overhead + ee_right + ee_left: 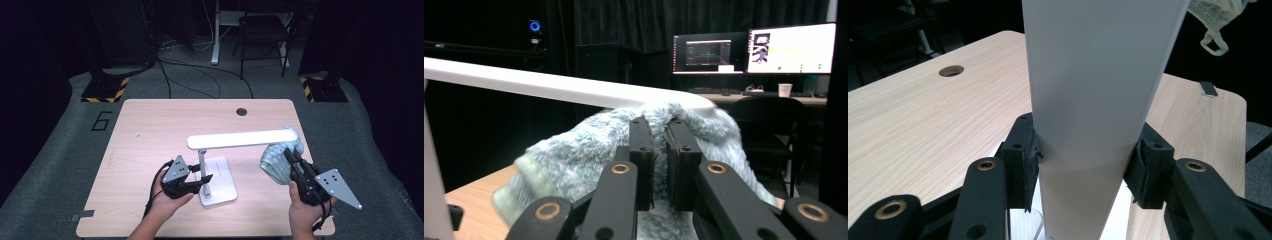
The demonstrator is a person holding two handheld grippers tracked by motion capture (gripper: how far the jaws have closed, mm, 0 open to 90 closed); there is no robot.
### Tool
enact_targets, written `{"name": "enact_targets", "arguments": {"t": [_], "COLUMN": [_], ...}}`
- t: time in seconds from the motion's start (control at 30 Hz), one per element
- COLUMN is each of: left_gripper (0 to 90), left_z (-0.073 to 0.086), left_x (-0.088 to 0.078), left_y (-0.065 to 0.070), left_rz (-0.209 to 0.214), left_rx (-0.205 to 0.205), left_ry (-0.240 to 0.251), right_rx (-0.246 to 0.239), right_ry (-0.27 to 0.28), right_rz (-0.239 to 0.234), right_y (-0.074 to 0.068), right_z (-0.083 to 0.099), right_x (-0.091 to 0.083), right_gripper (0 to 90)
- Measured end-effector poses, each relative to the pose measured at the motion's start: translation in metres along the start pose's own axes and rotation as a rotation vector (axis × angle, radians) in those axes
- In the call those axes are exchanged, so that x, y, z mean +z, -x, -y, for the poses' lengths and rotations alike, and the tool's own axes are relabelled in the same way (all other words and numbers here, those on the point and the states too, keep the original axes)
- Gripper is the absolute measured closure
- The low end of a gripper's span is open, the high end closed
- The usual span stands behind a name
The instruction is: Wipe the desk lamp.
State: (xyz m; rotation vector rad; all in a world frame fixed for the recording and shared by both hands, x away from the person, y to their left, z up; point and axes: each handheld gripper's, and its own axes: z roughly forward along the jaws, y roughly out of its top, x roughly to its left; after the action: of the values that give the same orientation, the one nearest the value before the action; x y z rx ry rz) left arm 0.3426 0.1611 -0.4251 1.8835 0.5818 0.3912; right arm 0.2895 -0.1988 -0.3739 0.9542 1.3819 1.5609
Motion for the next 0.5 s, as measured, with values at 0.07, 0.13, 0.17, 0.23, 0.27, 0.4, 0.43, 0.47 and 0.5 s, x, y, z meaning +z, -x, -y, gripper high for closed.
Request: {"name": "enact_targets", "arguments": {"t": [0.07, 0.13, 0.17, 0.23, 0.27, 0.4, 0.43, 0.47, 0.5], "left_gripper": [53.5, 53.5, 53.5, 53.5, 53.5, 53.5, 53.5, 53.5, 53.5], "left_z": [0.0, 0.0, 0.0, 0.0, 0.0, 0.0, 0.0, 0.0, 0.0], "left_x": [0.0, -0.001, 0.0, 0.0, 0.0, 0.0, 0.0, 0.0, 0.0], "left_y": [0.0, -0.001, -0.001, 0.0, 0.0, 0.0, 0.0, 0.0, 0.0], "left_rz": [0.0, 0.005, 0.004, -0.001, 0.0, 0.003, 0.005, 0.006, 0.007], "left_rx": [-0.001, 0.0, 0.0, -0.001, -0.001, 0.003, 0.003, 0.001, 0.0], "left_ry": [0.0, -0.005, -0.004, 0.0, -0.001, -0.001, -0.002, -0.001, -0.001], "right_rx": [-0.006, -0.015, -0.027, -0.058, -0.061, -0.044, -0.04, -0.037, -0.036], "right_ry": [0.003, 0.007, 0.007, 0.003, 0.004, -0.004, -0.004, -0.007, -0.007], "right_rz": [-0.012, -0.033, -0.043, -0.044, -0.044, -0.021, -0.013, -0.001, 0.009], "right_y": [-0.006, -0.012, -0.015, -0.019, -0.02, -0.011, -0.007, -0.002, 0.002], "right_z": [-0.002, -0.003, -0.003, -0.004, -0.003, -0.001, -0.001, 0.0, 0.0], "right_x": [0.001, 0.002, 0.002, 0.002, 0.003, 0.002, 0.002, 0.001, 0.001], "right_gripper": [83.3, 83.2, 83.2, 83.2, 83.2, 83.3, 83.3, 83.3, 83.3]}}
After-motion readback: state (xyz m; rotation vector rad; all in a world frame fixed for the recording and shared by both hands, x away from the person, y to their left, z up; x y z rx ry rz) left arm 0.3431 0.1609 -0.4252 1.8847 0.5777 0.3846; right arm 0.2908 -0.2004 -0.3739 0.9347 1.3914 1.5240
